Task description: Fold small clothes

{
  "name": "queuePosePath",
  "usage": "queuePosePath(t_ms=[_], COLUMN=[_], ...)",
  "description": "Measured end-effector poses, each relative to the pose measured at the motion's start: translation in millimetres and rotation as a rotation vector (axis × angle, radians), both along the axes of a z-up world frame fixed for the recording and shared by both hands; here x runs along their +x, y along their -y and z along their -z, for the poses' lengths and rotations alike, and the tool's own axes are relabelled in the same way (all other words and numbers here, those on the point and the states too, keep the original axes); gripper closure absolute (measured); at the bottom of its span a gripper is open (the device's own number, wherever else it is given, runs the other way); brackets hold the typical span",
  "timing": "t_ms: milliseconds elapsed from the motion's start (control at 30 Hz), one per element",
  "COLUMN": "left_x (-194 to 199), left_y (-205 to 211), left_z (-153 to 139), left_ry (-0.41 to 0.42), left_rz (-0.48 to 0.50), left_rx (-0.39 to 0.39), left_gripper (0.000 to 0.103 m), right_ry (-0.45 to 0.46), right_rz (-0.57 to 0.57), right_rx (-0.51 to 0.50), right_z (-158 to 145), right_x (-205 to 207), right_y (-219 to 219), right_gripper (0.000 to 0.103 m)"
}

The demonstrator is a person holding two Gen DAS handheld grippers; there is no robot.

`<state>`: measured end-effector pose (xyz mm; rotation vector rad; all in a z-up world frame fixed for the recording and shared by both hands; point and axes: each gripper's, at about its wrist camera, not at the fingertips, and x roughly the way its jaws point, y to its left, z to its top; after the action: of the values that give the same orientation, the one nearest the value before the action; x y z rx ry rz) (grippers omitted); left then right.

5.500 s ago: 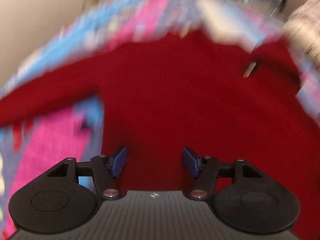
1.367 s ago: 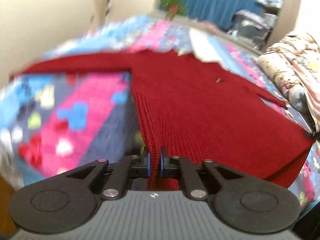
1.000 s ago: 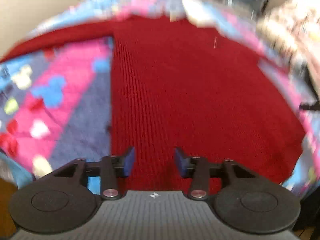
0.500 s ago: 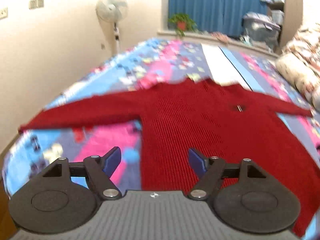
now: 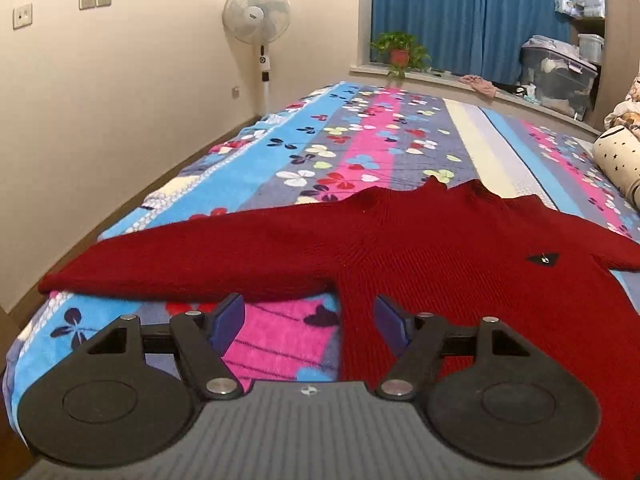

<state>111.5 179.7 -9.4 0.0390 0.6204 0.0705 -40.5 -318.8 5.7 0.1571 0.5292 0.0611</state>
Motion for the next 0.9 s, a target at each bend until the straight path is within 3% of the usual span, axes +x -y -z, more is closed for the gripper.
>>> queuePosePath(t_ms=[167,333,433,533,600,633,900], left_x=[3,9,13,19,23,26,46], left_y=[2,-8,-23,-48,-67,-77,-160], left_z=[0,1,4,9,14,16,34], left_ry=[0.014,0.032,0.041,0.026,0.010,0.004,-0.003], left_rz=[-0.014,-0.063,-0.112,-0.183,-0.236,-0.260,-0.458], left_rx=[-0.047,-0.062,-0.067,-0.114,-0.159,-0.174,-0.301], left_gripper=[0.034,0.060,0.062,0.063,0.063,0.062,0.061], right_ry=[0.070,0.094,0.106,0.105,-0.014,-0.032,0.001], right_rz=[-0.049,-0.104,-0.125,-0.113,-0.083,-0.072,-0.106], right_rx=[0.001,-0.030,-0.033,0.027,0.069,0.086,0.052], right_z=[-22,-35,-30,-6,14,19,22], right_x=[12,53,75,89,106,112,129], right_y=[-6,-18,-24,-26,-27,-28,-43], right_gripper=[0.059,0.059,0.059,0.059,0.067,0.070,0.070])
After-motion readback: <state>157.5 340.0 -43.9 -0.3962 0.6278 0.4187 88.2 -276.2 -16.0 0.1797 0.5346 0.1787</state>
